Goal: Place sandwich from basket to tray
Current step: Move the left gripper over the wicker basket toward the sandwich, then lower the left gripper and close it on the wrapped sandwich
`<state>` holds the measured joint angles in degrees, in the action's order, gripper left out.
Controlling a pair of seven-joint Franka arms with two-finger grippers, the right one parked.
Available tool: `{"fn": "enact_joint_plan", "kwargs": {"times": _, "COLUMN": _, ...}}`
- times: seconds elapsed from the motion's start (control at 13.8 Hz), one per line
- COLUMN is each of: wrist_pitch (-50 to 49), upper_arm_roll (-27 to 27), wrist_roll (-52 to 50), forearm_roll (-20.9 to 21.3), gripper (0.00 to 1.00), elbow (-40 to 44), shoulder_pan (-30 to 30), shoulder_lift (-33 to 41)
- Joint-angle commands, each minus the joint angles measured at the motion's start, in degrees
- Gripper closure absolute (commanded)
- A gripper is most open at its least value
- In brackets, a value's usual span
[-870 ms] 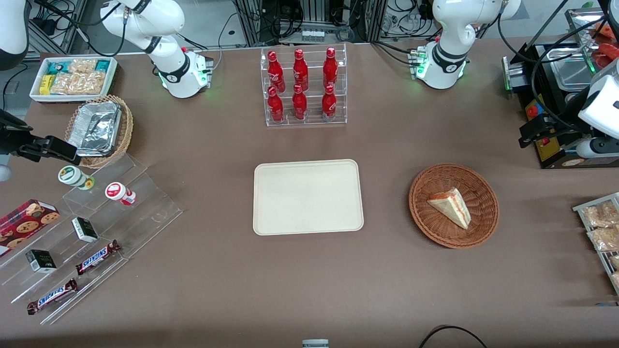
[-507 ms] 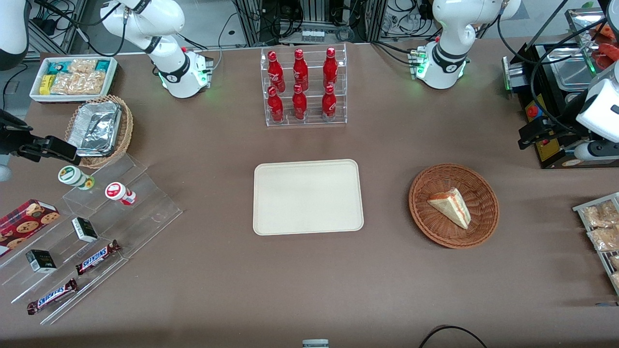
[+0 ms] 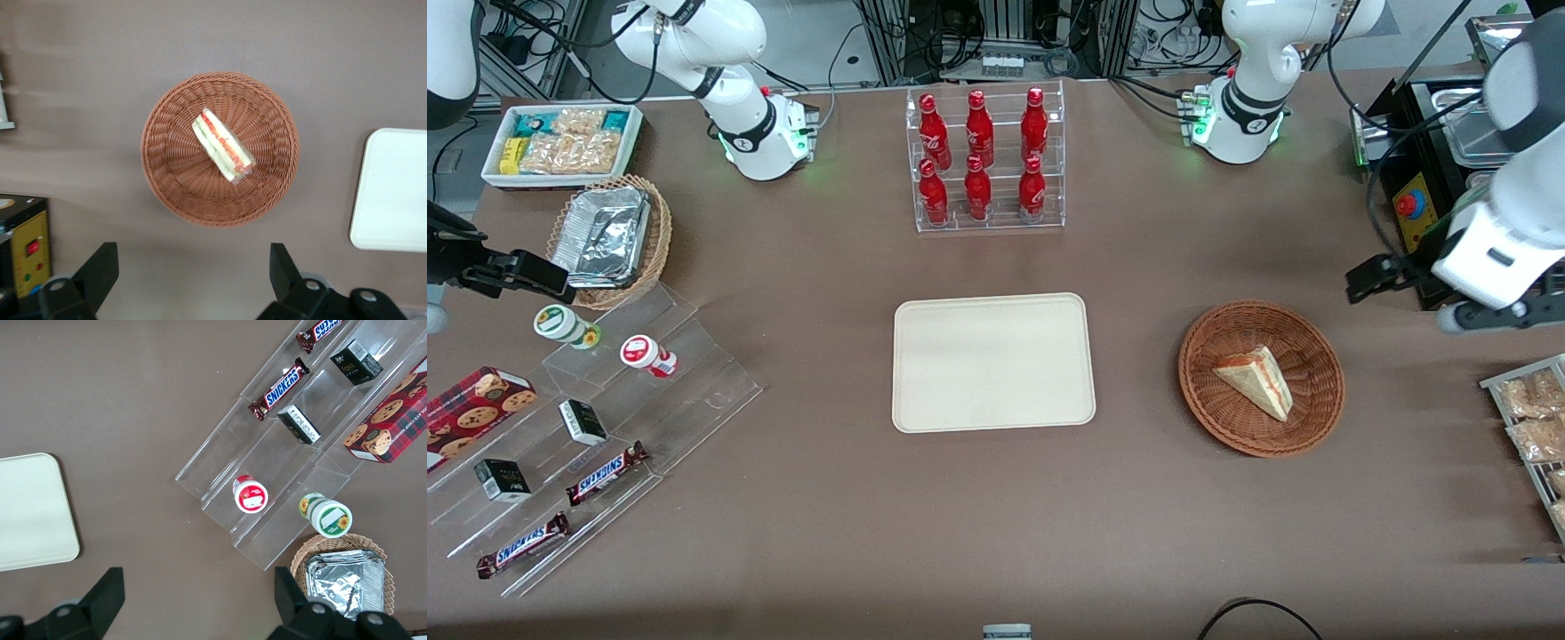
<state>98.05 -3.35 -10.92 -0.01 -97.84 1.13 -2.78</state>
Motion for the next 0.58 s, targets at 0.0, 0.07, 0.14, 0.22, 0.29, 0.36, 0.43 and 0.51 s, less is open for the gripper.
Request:
{"fn": "enact_joint_plan", "kwargs": {"times": 0.0, "wrist_pitch": 8.4, "upper_arm_roll": -1.0, "wrist_roll": -6.6, "forearm_roll": 1.0, "gripper": 0.0, "elbow": -8.7, "shoulder_pan": 0.6, "shoulder_lift": 2.7}}
{"fn": "enact_joint_plan", "kwargs": {"times": 0.07, "wrist_pitch": 12.1, "upper_arm_roll": -1.8, "wrist_roll": -9.7, "forearm_roll": 1.0, "gripper": 0.0, "elbow": -11.6, "shoulder_pan": 0.6, "shoulder_lift": 3.0}}
{"fn": "enact_joint_plan", "kwargs": {"times": 0.14, "wrist_pitch": 16.0, "upper_arm_roll": -2.2, "wrist_roll": -13.4, "forearm_roll": 1.0, "gripper": 0.0, "elbow": -14.1, "shoulder_pan": 0.6, "shoulder_lift": 3.0}}
{"fn": "enact_joint_plan", "kwargs": {"times": 0.22, "wrist_pitch": 20.0, "upper_arm_roll": -2.5, "wrist_roll": -16.9, "forearm_roll": 1.0, "gripper": 0.0, "elbow": -16.8, "shoulder_pan": 0.6, "shoulder_lift": 2.7}}
{"fn": "enact_joint_plan", "kwargs": {"times": 0.29, "wrist_pitch": 24.3, "upper_arm_roll": -3.1, "wrist_roll": -19.5, "forearm_roll": 1.0, "gripper": 0.0, "elbow": -19.6, "shoulder_pan": 0.6, "shoulder_lift": 2.4}}
{"fn": "enact_joint_plan", "kwargs": {"times": 0.36, "wrist_pitch": 28.2, "upper_arm_roll": -3.1, "wrist_roll": -21.5, "forearm_roll": 0.3, "gripper": 0.0, "elbow": -22.5, "shoulder_pan": 0.4, "shoulder_lift": 2.4}}
{"fn": "enact_joint_plan", "kwargs": {"times": 0.43, "wrist_pitch": 31.4, "upper_arm_roll": -3.1, "wrist_roll": -23.2, "forearm_roll": 0.3, "gripper": 0.0, "elbow": -24.7, "shoulder_pan": 0.2, "shoulder_lift": 1.9}}
{"fn": "enact_joint_plan", "kwargs": {"times": 0.51, "wrist_pitch": 34.1, "upper_arm_roll": -3.1, "wrist_roll": -25.0, "forearm_roll": 0.3, "gripper": 0.0, "elbow": -26.5, "shoulder_pan": 0.3, "shoulder_lift": 1.0}}
